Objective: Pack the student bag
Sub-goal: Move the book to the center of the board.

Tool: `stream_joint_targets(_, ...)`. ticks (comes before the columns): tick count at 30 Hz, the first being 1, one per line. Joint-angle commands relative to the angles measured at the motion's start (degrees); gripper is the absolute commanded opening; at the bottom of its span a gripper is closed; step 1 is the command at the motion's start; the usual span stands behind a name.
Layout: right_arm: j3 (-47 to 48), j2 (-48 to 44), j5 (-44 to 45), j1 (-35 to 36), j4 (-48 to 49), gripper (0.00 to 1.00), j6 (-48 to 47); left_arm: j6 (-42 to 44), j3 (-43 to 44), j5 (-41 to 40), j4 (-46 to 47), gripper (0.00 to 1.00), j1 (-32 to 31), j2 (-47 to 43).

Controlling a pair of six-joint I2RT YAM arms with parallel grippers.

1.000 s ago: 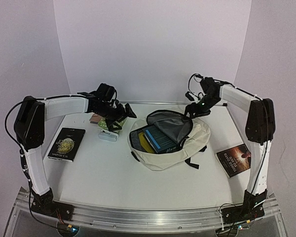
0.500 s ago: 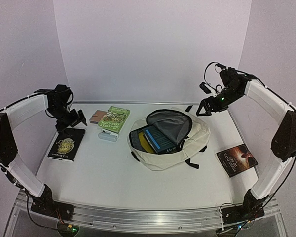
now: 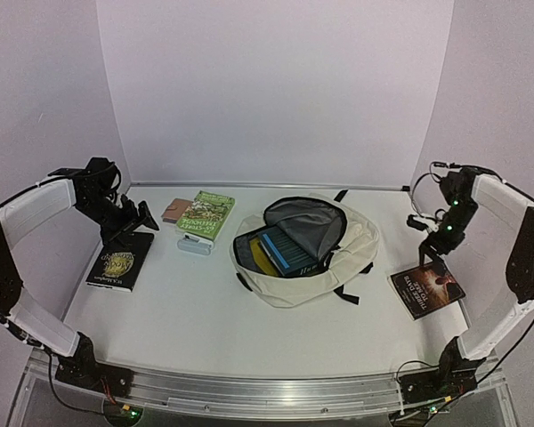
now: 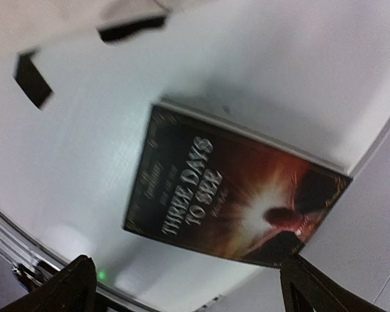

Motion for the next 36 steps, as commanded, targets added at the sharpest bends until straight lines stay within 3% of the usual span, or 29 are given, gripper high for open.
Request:
stream_joint_targets(1, -2.7, 0.9, 12.2, -5.5, -0.7, 0.98, -17.9, 0.4, -0.9, 4.1, 3.1, 1.00, -0.1, -1.8)
stream_joint_targets(4, -4.4, 3.9, 17.6, -6.8, 4.2, 0.98, -21.8, 0.6, -0.3, 4.2, 3.3, 1.00, -0.2, -1.5)
stream_joint_targets(9, -0.4, 12.9, 20.6, -7.4, 10.7, 0.98, -19.6, -0.6, -0.2, 5.1, 5.0, 1.00, -0.3, -1.2)
stream_joint_targets(15, 6.8, 21.2, 21.1, -8.2, 10.8, 0.97, -17.7, -0.8, 1.3, 4.3, 4.2, 1.00, -0.7, -1.2)
stream_joint_targets(24, 7.4, 26.9, 22.2, -12.4, 11.0, 0.98, -22.0, -1.1, 2.6, 4.0, 3.3, 1.00, -0.8, -1.7)
stream_joint_targets(36, 6.1, 31.9, 19.6, -12.7, 7.9, 0.98, -24.6, 0.4, 5.6, 3.7, 0.4, 1.00, -0.8, -0.3)
